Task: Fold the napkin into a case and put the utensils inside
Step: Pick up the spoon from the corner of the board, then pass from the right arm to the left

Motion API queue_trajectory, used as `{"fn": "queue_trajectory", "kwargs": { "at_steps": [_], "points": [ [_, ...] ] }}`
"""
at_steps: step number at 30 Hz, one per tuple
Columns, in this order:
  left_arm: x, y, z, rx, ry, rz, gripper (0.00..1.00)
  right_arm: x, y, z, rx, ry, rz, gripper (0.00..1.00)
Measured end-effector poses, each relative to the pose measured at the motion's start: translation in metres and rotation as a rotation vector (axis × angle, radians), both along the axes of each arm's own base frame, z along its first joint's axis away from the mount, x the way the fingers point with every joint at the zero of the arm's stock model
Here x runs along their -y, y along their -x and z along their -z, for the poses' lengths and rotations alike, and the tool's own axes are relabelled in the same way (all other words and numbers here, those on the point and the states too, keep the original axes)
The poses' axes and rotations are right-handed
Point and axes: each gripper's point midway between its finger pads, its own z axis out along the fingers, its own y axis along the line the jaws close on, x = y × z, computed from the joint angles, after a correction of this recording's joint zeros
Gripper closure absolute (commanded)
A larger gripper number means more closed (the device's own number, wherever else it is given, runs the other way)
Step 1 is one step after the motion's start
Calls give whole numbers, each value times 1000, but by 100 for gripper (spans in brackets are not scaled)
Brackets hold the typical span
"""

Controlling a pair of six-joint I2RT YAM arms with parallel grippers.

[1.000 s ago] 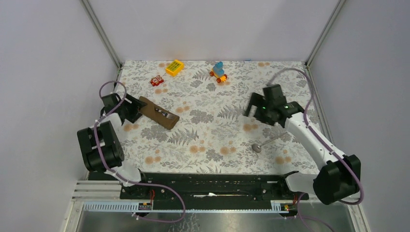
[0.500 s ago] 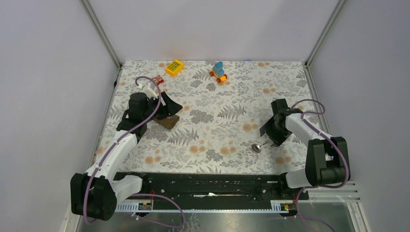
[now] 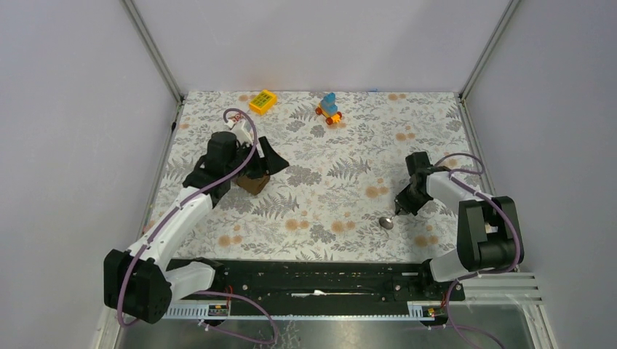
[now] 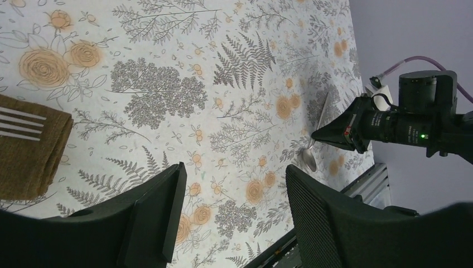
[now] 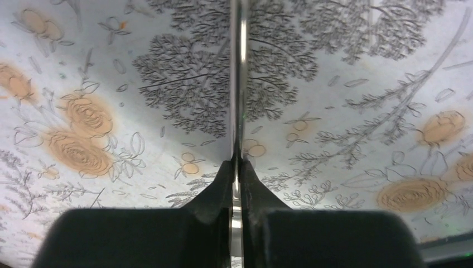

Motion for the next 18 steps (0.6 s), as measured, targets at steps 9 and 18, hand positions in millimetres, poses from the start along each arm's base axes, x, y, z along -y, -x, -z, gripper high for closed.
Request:
{"fn": "queue_trajectory", "kwargs": {
  "at_steps": [9,18],
  "points": [
    [23,5,18,-100,192,23,19,-51,-14,-15,164,55,-514,100],
    [58,24,41,-212,418,52,18,-205,4,-121,726,-204,-1185,100]
  ]
}}
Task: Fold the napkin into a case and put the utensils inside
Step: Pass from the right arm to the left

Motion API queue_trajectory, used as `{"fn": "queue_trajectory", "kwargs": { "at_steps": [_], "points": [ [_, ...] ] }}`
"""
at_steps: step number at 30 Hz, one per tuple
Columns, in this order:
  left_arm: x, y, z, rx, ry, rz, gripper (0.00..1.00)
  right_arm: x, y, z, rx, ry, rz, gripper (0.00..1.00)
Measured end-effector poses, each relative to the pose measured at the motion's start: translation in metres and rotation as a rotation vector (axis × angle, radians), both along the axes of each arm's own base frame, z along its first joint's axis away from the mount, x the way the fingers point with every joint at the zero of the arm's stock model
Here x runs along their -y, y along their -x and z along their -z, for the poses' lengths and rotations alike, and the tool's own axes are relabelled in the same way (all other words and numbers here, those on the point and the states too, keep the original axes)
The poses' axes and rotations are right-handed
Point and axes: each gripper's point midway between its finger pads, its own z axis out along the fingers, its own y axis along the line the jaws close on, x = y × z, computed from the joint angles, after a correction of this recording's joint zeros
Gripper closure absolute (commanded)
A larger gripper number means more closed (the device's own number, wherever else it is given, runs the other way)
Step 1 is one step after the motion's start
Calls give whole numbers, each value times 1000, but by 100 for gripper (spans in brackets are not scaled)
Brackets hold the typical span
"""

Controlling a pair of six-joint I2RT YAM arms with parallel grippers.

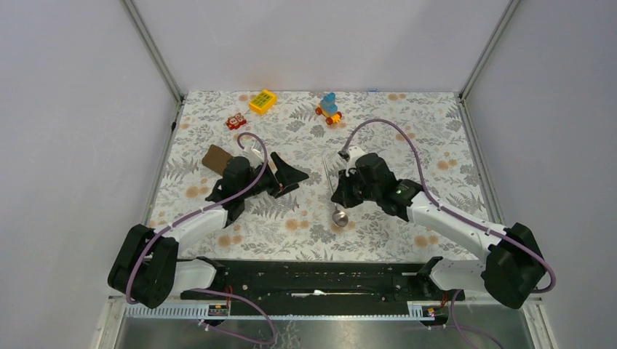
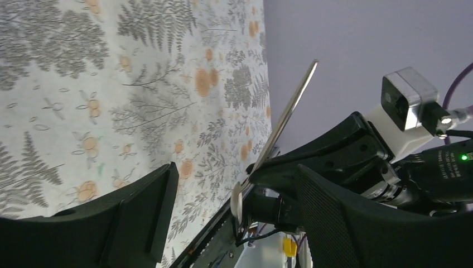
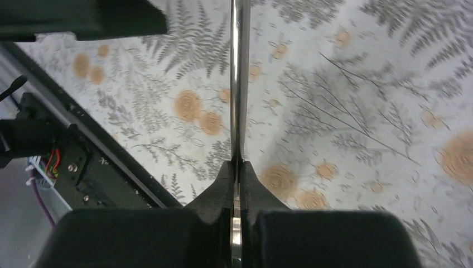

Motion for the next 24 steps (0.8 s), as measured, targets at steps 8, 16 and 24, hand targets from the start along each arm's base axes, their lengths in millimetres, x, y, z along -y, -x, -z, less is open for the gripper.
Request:
{"fn": "queue_trajectory", "kwargs": {
  "at_steps": [8,16,24],
  "points": [
    [22,10,-32,117,61,22,26,-48,15,-17,36,-48,-180,100],
    [22,6,-30,124,60,-23,75,-70,27,-33,59,-78,-245,99],
    [5,-2,-43,239,9,-75,100,-65,26,-27,-67,-71,-89,28]
  ]
}}
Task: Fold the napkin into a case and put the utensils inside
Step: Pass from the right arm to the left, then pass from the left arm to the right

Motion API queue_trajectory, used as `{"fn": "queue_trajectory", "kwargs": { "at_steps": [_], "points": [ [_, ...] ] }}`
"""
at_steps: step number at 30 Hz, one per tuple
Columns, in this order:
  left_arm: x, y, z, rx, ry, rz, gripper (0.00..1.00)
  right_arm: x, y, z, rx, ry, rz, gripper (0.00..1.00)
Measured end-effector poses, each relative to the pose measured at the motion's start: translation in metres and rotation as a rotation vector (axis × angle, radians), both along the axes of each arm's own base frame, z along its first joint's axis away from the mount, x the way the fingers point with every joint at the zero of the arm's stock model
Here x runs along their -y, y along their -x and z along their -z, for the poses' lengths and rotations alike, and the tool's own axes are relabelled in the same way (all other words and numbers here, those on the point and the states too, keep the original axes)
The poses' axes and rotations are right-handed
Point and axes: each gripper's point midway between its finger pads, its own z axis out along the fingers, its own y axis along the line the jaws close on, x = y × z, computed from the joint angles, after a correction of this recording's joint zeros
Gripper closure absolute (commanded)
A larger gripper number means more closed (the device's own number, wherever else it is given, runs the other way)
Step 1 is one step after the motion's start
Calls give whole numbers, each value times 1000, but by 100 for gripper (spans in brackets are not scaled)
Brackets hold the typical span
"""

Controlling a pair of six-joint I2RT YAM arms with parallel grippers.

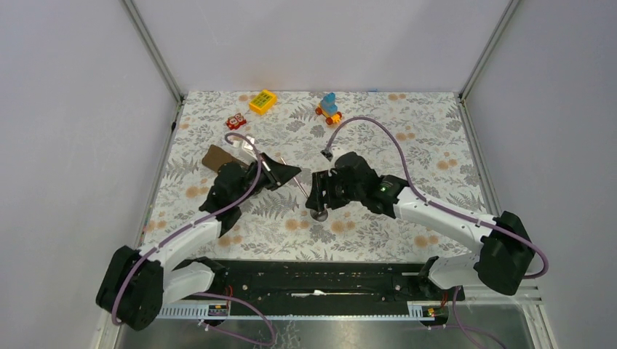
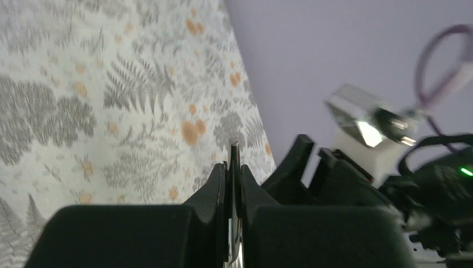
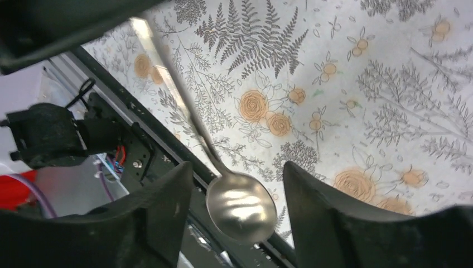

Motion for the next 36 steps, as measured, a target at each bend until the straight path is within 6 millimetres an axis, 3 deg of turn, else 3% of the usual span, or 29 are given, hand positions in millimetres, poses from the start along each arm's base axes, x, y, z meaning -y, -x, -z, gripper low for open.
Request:
{"fn": "queue_trajectory", "kwargs": {
  "at_steps": [4,8,13,16,21,26,29,31,36],
  "points": [
    [-17,6,-35,190,20,-44,100,7,2,-3,-149,-104,148,26],
    [-33,15,-56,313,46,-100,100,23,8,6,-308,-247,266,37],
    [-50,18,-60,355,58,-180,100,14,13,6,-435,-408,296,55],
    [-56,16,-65,370,71,-220,100,7,13,-6,-461,-481,287,67],
    [-62,13,-68,371,104,-258,100,-2,10,-27,-458,-568,261,77],
    [-66,11,-69,361,133,-284,100,-5,9,-24,-480,-569,258,98],
    [-70,9,-68,359,132,-303,100,-8,7,-22,-488,-566,258,100],
    [-74,6,-67,358,127,-320,86,-11,3,-22,-493,-561,258,100],
    [-104,-17,-48,263,42,-396,20,-28,-19,-17,-508,-523,284,100]
  ]
}}
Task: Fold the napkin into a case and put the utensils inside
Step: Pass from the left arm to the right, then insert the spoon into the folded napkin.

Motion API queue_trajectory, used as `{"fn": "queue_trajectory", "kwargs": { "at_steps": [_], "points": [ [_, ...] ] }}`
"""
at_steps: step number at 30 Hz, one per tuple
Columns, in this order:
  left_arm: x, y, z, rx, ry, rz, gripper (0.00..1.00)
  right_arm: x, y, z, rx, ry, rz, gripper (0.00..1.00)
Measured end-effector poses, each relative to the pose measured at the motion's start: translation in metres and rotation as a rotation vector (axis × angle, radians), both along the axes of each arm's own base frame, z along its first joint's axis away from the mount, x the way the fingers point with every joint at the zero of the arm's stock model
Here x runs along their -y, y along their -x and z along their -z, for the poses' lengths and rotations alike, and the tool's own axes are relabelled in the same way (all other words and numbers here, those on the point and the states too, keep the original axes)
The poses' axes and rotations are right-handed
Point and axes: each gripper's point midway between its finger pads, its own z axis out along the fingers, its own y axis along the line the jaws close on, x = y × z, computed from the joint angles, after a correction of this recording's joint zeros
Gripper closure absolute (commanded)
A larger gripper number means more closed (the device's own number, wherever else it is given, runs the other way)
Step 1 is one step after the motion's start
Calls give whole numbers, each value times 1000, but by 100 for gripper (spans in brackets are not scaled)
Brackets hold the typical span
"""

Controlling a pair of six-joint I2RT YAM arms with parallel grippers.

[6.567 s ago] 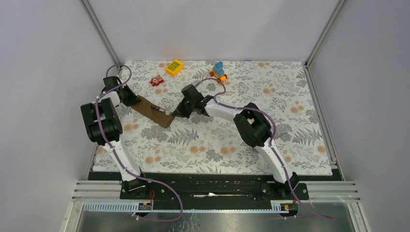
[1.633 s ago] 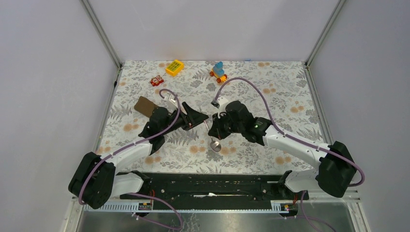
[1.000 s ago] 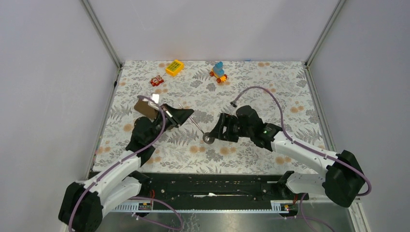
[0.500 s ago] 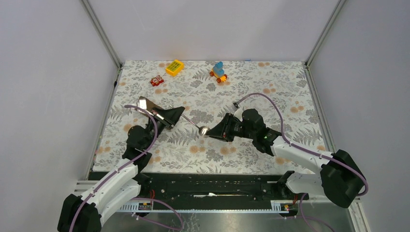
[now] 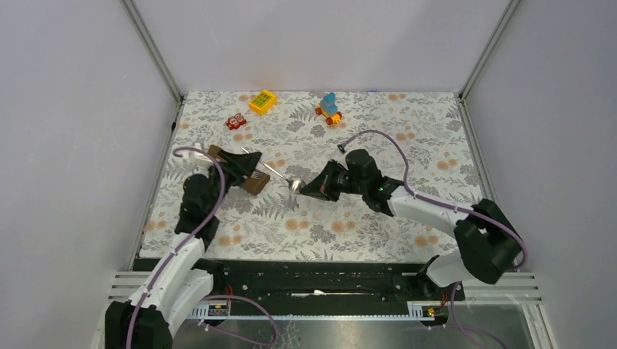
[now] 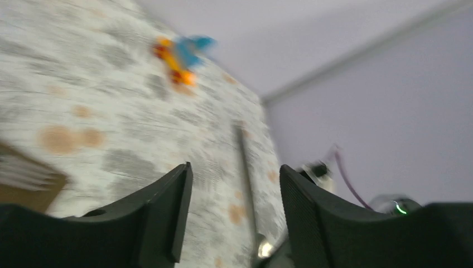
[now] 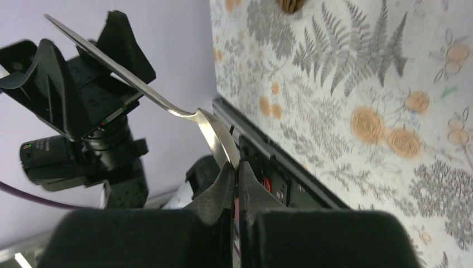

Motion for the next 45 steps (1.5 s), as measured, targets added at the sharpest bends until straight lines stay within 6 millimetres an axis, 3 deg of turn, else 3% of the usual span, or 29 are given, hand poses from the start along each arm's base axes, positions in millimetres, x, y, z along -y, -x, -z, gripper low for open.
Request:
{"fn": "queue_trajectory", "kwargs": {
  "at_steps": [2,7,10,13,18,21,24,33,38,45],
  "points": [
    [-34,-18,16,-122,-45,-100,13,-8,-14,4,-23,28,28,100],
    [-142,-45,40,-390,-175,-398,11,-36,-45,18,-128,109,57,100],
    [-179,-56,52,-512,-230,-469,21,-51,-52,35,-196,174,45,100],
    [-201,-68,76,-598,-263,-486,33,-63,-50,59,-274,257,17,100],
    [-214,-100,122,-731,-293,-408,47,-60,-33,98,-356,415,-12,100],
    [-218,-122,147,-772,-315,-362,49,-60,-29,107,-362,475,-28,100],
    [-219,-129,165,-799,-330,-329,50,-60,-29,111,-362,499,-33,100],
    [-226,-142,179,-800,-366,-305,59,-54,-33,121,-365,551,-8,100],
    [-229,-146,181,-782,-377,-313,60,-57,-41,113,-338,554,10,100],
    [-229,-143,203,-833,-373,-298,63,-62,-52,106,-307,549,30,100]
  ]
}}
